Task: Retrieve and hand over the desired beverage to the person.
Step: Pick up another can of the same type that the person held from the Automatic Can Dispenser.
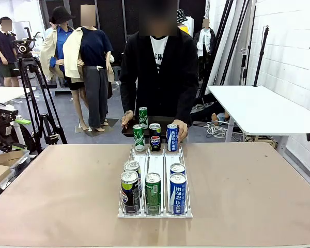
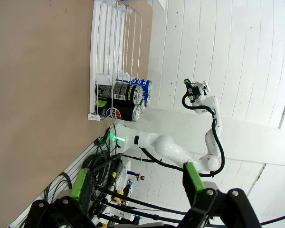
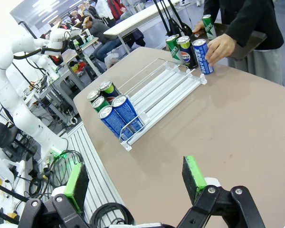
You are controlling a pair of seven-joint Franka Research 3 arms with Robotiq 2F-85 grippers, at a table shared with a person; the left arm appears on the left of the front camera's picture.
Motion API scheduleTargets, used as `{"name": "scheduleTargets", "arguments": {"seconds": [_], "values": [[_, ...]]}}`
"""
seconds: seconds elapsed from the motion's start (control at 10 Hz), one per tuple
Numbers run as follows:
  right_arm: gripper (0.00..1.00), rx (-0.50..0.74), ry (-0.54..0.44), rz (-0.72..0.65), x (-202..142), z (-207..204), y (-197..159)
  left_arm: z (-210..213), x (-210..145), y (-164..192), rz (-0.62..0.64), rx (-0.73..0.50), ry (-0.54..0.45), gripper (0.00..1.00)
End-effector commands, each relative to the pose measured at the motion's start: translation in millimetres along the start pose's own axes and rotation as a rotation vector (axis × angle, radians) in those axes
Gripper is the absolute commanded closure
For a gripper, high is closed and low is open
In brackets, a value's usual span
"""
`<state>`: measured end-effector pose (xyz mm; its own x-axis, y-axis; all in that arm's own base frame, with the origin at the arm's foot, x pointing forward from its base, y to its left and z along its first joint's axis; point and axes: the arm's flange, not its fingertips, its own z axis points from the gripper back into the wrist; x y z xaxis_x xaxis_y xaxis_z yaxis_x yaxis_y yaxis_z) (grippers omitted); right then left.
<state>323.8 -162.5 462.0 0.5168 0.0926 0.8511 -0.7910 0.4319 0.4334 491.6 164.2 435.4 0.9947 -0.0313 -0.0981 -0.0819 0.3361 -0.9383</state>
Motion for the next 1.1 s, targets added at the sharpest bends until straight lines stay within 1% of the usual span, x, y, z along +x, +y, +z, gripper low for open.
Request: {"name": "scheduleTargets", "arguments": {"seconds": [0.0, 1.0], "values": [[0.00, 0.008, -0.015, 0.003, 1.5, -1.3, 0.4, -1.8, -2.1, -0.1, 0.000, 0.007, -0.014, 0.00], [0.00, 0.008, -0.015, 0.003, 1.5, -1.3, 0.4, -1.8, -2.1, -0.1, 0.000, 0.007, -0.014, 0.00]]}}
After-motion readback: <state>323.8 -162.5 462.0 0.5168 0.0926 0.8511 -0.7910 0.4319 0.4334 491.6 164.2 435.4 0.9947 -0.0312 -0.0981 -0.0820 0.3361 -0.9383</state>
